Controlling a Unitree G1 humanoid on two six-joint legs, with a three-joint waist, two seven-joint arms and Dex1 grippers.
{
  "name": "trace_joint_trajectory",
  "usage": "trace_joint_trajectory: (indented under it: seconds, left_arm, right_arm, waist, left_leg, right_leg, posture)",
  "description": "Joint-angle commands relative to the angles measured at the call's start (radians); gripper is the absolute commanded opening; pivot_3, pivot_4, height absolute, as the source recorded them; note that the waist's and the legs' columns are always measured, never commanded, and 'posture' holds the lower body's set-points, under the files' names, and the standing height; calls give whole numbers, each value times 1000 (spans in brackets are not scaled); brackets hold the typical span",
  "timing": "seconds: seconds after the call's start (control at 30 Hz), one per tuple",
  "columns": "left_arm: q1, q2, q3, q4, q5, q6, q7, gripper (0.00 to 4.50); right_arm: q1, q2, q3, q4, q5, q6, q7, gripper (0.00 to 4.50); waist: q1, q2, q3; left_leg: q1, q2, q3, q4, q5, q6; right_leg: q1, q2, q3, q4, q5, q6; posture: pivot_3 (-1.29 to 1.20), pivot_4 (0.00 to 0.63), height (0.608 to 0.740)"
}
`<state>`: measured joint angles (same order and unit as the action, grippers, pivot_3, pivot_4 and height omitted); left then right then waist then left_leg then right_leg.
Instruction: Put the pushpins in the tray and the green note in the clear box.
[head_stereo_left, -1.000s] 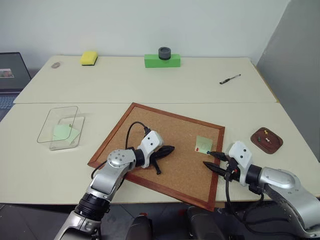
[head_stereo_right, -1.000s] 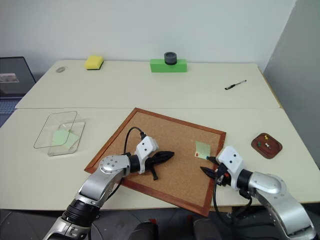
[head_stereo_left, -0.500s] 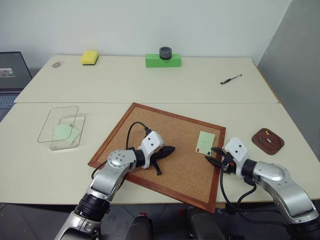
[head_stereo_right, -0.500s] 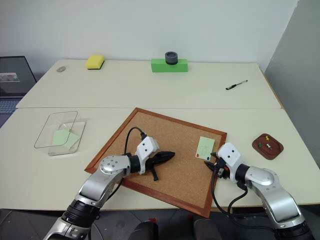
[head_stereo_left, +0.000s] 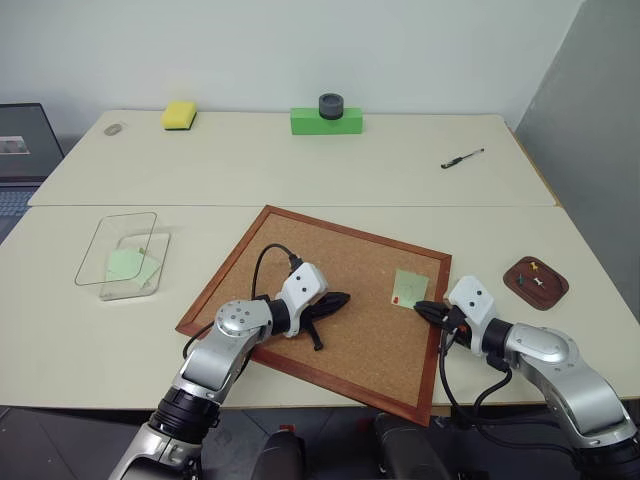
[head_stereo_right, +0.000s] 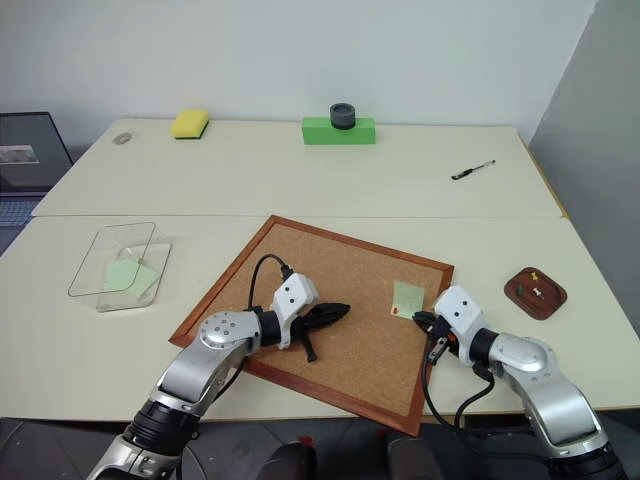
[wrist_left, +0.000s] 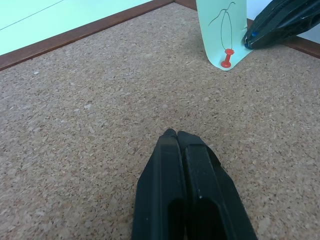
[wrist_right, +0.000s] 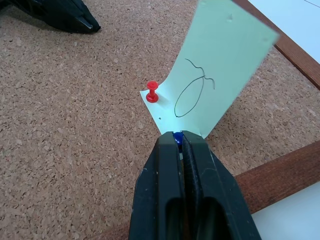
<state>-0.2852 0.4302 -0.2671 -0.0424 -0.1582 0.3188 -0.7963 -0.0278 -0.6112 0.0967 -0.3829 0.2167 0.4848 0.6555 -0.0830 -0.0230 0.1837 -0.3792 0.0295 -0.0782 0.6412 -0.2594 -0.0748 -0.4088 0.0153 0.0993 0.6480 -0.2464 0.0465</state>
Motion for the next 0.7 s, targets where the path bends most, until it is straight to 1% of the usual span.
trace_joint_trajectory:
  seconds: [0.03, 0.07, 0.37, 0.6, 0.7]
  left_arm:
    - [37, 21, -15, 45, 32, 34, 3, 0]
    - [37, 21, -16, 46, 33, 33, 3, 0]
    - [26, 19, -23, 58, 43, 24, 3, 0]
    - [22, 18, -27, 65, 45, 19, 2, 0]
    - [27, 20, -29, 62, 46, 18, -1, 0]
  right_arm:
    - [-5, -3, -20, -20, -1, -50, 13, 82]
    - [-7, -2, -24, -28, 3, -57, 15, 82]
    - [-36, 2, -68, -114, 46, -55, 23, 82]
    - [-25, -7, -89, -156, 67, -34, 21, 82]
    - [8, -21, -173, -190, 93, -5, 1, 82]
  waist:
    - [0, 0, 0]
    - [0, 0, 0]
    - [0, 0, 0]
    - [0, 0, 0]
    - [1, 0, -1]
  left_leg:
    - [0, 0, 0, 0, 0, 0]
    - [0, 0, 0, 0, 0, 0]
    - [0, 0, 0, 0, 0, 0]
    - [0, 0, 0, 0, 0, 0]
    - [0, 0, 0, 0, 0, 0]
  right_leg:
    - [0, 0, 0, 0, 0, 1]
    - [0, 0, 0, 0, 2, 3]
    - [0, 0, 0, 0, 2, 3]
    - [1, 0, 0, 0, 2, 3]
    - [1, 0, 0, 0, 2, 3]
  posture:
    - [0, 150, 740]
    - [0, 150, 740]
    - [0, 150, 740]
    - [0, 150, 740]
    - [0, 150, 740]
